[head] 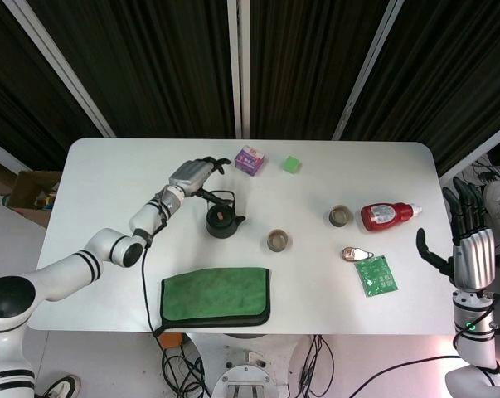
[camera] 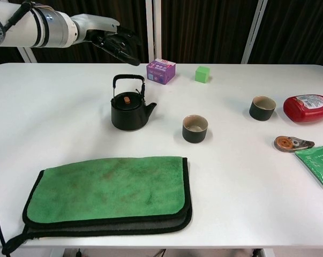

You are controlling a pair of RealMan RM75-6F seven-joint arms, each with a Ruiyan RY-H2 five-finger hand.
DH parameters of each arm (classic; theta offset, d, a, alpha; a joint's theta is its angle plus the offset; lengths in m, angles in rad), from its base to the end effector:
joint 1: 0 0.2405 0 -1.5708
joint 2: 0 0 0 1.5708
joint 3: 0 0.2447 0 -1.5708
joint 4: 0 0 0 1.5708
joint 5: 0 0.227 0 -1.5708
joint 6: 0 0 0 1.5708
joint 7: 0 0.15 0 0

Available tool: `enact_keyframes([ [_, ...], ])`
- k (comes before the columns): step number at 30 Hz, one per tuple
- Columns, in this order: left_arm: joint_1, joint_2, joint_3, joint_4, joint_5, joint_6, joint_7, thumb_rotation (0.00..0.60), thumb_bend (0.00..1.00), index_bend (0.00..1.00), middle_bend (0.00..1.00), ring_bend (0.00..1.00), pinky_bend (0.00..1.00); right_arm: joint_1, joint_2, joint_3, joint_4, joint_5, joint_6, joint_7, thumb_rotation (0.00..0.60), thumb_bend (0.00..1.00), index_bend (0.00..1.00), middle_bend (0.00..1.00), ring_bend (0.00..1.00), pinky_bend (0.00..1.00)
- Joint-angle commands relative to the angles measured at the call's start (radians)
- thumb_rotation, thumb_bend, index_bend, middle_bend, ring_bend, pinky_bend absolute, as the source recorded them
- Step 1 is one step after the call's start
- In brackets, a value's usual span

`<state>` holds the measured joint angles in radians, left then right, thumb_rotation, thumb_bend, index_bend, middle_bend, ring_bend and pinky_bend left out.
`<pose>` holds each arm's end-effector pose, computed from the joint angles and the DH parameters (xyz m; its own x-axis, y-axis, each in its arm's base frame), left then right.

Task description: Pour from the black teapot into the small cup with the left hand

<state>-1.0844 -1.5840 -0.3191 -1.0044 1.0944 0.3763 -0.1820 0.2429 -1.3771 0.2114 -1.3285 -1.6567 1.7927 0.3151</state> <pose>-0.0915 0.4710 -0.0310 0.2984 0.5045 0.8102 0.9391 -0.3068 -0.1549 -0.2511 -0.2504 0.1407 -0.0107 0.3922 0.9198 -0.9075 -0.3901 0.1558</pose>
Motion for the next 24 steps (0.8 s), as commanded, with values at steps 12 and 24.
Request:
enact_keyframes([
  [12, -0.072, -0.028, 0.086, 0.047, -0.137, -0.083, 0.067, 0.309, 0.0, 0.12, 0.34, 0.1, 0.16, -0.002, -0.01, -0.001, 0.024, 0.014, -0.002, 0.016, 0.6, 0.45, 0.0, 0.0, 0.0, 0.0],
  [24, -0.062, 0.003, 0.094, -0.045, -0.122, -0.014, 0.075, 0.302, 0.0, 0.12, 0.41, 0.09, 0.16, -0.007, -0.012, -0.004, 0.038, 0.031, -0.012, 0.025, 0.6, 0.45, 0.0, 0.0, 0.0, 0.0],
])
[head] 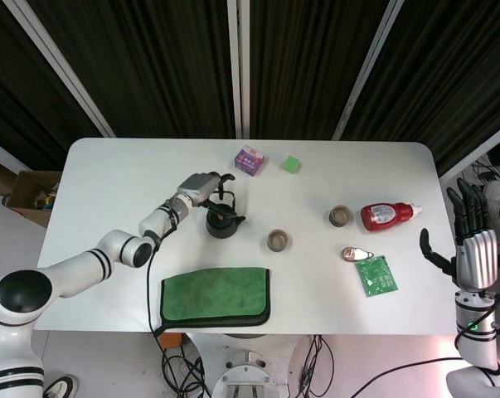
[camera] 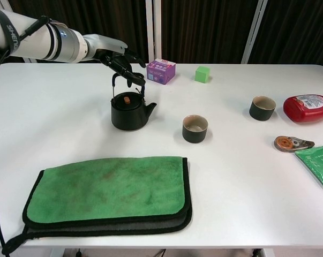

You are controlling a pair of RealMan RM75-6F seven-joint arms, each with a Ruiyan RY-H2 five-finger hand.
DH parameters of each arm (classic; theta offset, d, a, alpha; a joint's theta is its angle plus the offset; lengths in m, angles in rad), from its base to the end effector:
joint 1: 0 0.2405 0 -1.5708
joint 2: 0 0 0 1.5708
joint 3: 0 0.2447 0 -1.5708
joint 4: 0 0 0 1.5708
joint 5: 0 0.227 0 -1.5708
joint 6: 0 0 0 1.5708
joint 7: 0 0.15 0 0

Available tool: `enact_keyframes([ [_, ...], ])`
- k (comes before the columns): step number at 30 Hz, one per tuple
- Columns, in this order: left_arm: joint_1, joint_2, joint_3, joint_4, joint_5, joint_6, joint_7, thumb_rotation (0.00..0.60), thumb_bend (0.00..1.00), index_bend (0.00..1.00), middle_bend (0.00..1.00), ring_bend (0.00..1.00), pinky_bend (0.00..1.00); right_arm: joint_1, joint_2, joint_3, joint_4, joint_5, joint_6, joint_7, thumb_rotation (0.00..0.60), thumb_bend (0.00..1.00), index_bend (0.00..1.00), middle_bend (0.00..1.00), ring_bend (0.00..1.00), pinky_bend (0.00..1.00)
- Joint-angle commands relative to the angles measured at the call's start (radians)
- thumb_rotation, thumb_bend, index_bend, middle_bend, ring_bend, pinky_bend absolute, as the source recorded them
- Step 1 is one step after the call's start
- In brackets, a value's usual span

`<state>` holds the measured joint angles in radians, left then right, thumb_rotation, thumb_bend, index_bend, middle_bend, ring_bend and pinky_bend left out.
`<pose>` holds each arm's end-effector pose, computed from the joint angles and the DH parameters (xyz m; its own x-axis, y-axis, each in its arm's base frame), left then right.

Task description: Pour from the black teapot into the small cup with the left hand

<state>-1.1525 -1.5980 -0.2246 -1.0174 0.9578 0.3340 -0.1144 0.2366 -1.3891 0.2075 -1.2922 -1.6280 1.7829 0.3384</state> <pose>-0.0881 0.4585 -0.0543 0.3437 0.5773 0.7407 0.9311 -0.3123 -0.1886 -0.2623 -0.2509 0.1396 0.0010 0.3886 0.9214 -0.9212 -0.3581 0.1520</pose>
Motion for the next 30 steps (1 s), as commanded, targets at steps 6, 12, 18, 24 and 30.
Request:
enact_keyframes([
  [6, 0.017, 0.057, 0.007, -0.104, 0.023, 0.063, 0.023, 0.296, 0.0, 0.12, 0.43, 0.09, 0.16, -0.001, -0.003, -0.004, 0.002, 0.004, -0.008, 0.001, 0.6, 0.45, 0.0, 0.0, 0.0, 0.0],
  [12, 0.023, 0.079, 0.016, -0.148, 0.022, 0.078, 0.031, 0.293, 0.0, 0.12, 0.46, 0.09, 0.16, -0.001, -0.003, -0.003, -0.001, 0.006, -0.009, 0.001, 0.6, 0.45, 0.0, 0.0, 0.0, 0.0],
  [18, 0.028, 0.095, 0.025, -0.179, 0.033, 0.092, 0.039, 0.294, 0.0, 0.12, 0.49, 0.09, 0.16, 0.001, 0.004, 0.001, -0.008, 0.003, -0.006, -0.006, 0.6, 0.45, 0.0, 0.0, 0.0, 0.0],
  [24, 0.032, 0.111, 0.029, -0.207, 0.037, 0.097, 0.038, 0.297, 0.0, 0.13, 0.5, 0.1, 0.16, 0.006, 0.015, 0.006, -0.021, -0.002, -0.004, -0.014, 0.6, 0.45, 0.0, 0.0, 0.0, 0.0],
  [30, 0.035, 0.122, 0.04, -0.226, 0.04, 0.092, 0.038, 0.296, 0.0, 0.14, 0.51, 0.1, 0.16, 0.006, 0.008, -0.003, -0.017, -0.007, -0.01, -0.017, 0.6, 0.45, 0.0, 0.0, 0.0, 0.0],
])
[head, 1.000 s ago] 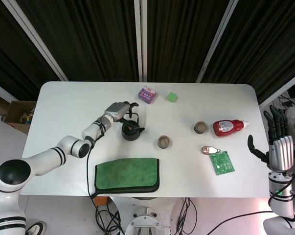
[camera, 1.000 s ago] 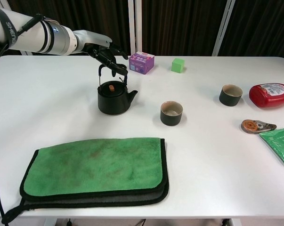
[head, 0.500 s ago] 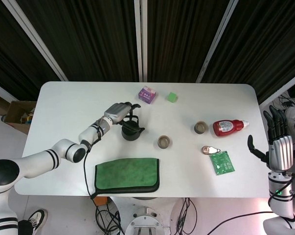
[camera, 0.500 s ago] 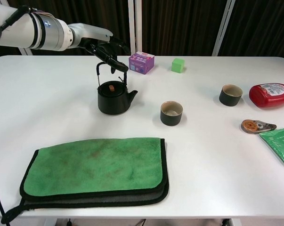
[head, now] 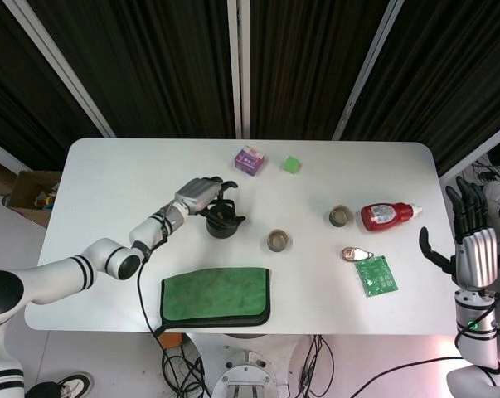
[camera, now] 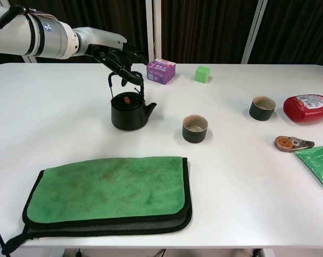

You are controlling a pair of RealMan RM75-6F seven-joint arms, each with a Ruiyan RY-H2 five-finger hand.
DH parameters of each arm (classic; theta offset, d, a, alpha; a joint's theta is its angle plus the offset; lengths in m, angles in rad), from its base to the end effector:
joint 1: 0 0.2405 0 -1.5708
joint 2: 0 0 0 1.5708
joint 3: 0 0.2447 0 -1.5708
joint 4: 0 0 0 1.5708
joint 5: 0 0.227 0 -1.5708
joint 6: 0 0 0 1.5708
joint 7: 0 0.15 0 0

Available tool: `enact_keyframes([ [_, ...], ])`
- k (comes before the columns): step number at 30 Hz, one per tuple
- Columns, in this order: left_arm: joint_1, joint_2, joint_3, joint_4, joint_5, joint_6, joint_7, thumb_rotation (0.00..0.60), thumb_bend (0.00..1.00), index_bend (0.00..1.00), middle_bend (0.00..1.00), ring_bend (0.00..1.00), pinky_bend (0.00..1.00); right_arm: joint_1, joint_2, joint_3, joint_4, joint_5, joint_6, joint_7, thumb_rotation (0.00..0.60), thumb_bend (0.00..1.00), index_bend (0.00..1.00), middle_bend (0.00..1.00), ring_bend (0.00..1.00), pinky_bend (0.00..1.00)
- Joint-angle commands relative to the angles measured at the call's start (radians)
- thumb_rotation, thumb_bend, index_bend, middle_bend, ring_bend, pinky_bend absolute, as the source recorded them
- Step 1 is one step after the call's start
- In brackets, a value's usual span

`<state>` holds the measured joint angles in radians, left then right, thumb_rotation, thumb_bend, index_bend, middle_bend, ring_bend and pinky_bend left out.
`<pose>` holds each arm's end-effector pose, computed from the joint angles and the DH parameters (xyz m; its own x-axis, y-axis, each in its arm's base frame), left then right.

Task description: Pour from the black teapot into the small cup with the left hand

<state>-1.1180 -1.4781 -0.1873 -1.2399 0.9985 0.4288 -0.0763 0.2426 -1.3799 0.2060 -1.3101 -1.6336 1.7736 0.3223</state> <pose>-0.0828 0.4295 -0.0388 0.3994 0.5548 0.7298 0.8968 -0.4018 -0.1853 -0.2583 -0.2524 0.1393 0.0083 0.3813 0.9244 -0.9181 -0.3634 0.1581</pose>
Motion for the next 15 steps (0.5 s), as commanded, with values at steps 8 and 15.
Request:
enact_keyframes([
  [8, 0.007, 0.01, 0.005, -0.02, 0.0, 0.016, 0.0, 0.297, 0.0, 0.14, 0.44, 0.11, 0.16, 0.002, -0.003, -0.004, 0.0, -0.006, -0.001, -0.007, 0.6, 0.45, 0.0, 0.0, 0.0, 0.0],
  [15, -0.008, -0.002, 0.022, 0.022, -0.043, -0.019, 0.008, 0.296, 0.0, 0.22, 0.38, 0.11, 0.17, 0.002, -0.002, -0.005, 0.0, -0.007, 0.001, -0.009, 0.6, 0.45, 0.0, 0.0, 0.0, 0.0],
])
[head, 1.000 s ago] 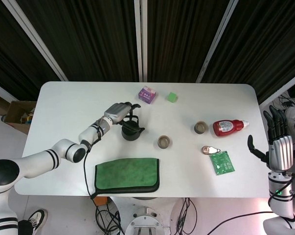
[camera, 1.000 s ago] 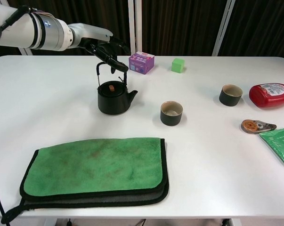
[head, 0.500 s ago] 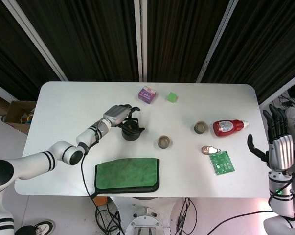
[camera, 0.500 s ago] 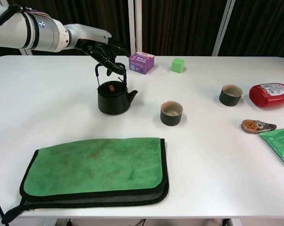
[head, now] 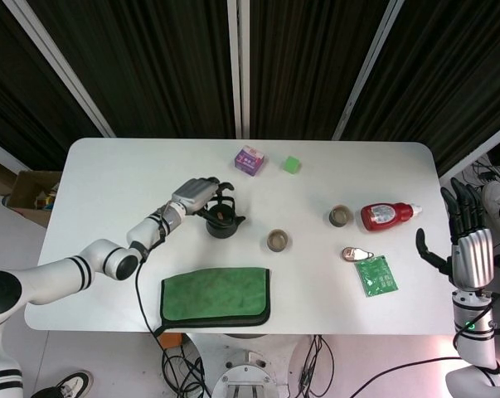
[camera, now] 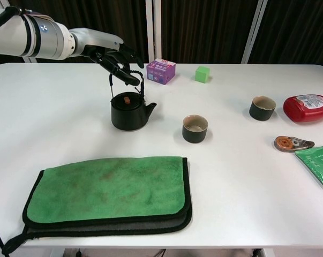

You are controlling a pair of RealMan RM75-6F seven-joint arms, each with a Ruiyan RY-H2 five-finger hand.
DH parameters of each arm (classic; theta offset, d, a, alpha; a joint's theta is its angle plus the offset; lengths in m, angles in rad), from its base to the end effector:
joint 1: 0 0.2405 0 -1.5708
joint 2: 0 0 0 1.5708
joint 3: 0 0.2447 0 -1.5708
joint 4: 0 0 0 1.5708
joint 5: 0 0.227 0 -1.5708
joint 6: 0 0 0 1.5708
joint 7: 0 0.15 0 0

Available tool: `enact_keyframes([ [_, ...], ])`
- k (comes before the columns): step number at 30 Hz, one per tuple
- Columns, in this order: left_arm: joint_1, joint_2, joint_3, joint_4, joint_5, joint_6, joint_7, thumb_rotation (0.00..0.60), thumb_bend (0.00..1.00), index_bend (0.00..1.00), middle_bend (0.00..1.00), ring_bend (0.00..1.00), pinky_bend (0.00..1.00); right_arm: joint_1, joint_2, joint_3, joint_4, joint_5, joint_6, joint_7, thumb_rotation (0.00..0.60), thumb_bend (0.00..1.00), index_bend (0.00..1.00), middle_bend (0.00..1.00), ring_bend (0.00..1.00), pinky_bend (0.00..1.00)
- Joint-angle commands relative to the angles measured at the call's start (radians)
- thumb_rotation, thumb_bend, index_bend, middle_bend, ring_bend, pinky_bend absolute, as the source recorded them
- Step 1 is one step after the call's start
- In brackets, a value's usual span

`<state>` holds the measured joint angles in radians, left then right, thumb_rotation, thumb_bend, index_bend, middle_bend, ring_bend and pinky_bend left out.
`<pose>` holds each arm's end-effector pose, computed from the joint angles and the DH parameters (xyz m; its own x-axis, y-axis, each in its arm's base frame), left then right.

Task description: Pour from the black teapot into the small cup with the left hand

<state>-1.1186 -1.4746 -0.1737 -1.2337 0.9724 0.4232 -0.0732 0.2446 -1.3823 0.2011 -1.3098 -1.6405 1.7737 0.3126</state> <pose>-0.0897 0.4306 -0.0379 0.3924 0.5651 0.7257 0.9046 -0.3799 -0.1934 -0.2571 -0.2519 0.1373 0.0155 0.3778 0.9258 -0.9152 -0.3675 0.1653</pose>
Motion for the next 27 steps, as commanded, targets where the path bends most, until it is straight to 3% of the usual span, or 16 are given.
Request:
enact_keyframes([
  [1, -0.01, -0.009, 0.011, 0.023, -0.026, -0.015, 0.009, 0.298, 0.0, 0.24, 0.38, 0.11, 0.18, 0.0, 0.0, 0.001, 0.0, 0.001, 0.001, 0.002, 0.6, 0.45, 0.0, 0.0, 0.0, 0.0],
  [8, -0.027, -0.021, 0.028, 0.042, -0.069, -0.012, 0.036, 0.265, 0.0, 0.33, 0.45, 0.2, 0.25, 0.0, 0.002, 0.001, 0.0, 0.002, 0.001, 0.005, 0.6, 0.45, 0.0, 0.0, 0.0, 0.0],
  [14, -0.038, -0.024, 0.042, 0.039, -0.097, -0.002, 0.062, 0.239, 0.0, 0.39, 0.5, 0.22, 0.23, -0.002, 0.001, 0.002, 0.005, 0.006, 0.002, 0.01, 0.6, 0.45, 0.0, 0.0, 0.0, 0.0],
  [17, -0.045, -0.027, 0.044, 0.035, -0.108, -0.002, 0.07, 0.213, 0.0, 0.4, 0.51, 0.24, 0.22, -0.002, -0.001, 0.002, 0.009, 0.008, 0.002, 0.014, 0.6, 0.45, 0.0, 0.0, 0.0, 0.0],
  [27, -0.071, -0.056, 0.038, 0.056, -0.127, -0.003, 0.083, 0.214, 0.0, 0.4, 0.51, 0.37, 0.25, -0.005, -0.001, 0.004, 0.022, 0.017, 0.001, 0.025, 0.6, 0.45, 0.0, 0.0, 0.0, 0.0],
])
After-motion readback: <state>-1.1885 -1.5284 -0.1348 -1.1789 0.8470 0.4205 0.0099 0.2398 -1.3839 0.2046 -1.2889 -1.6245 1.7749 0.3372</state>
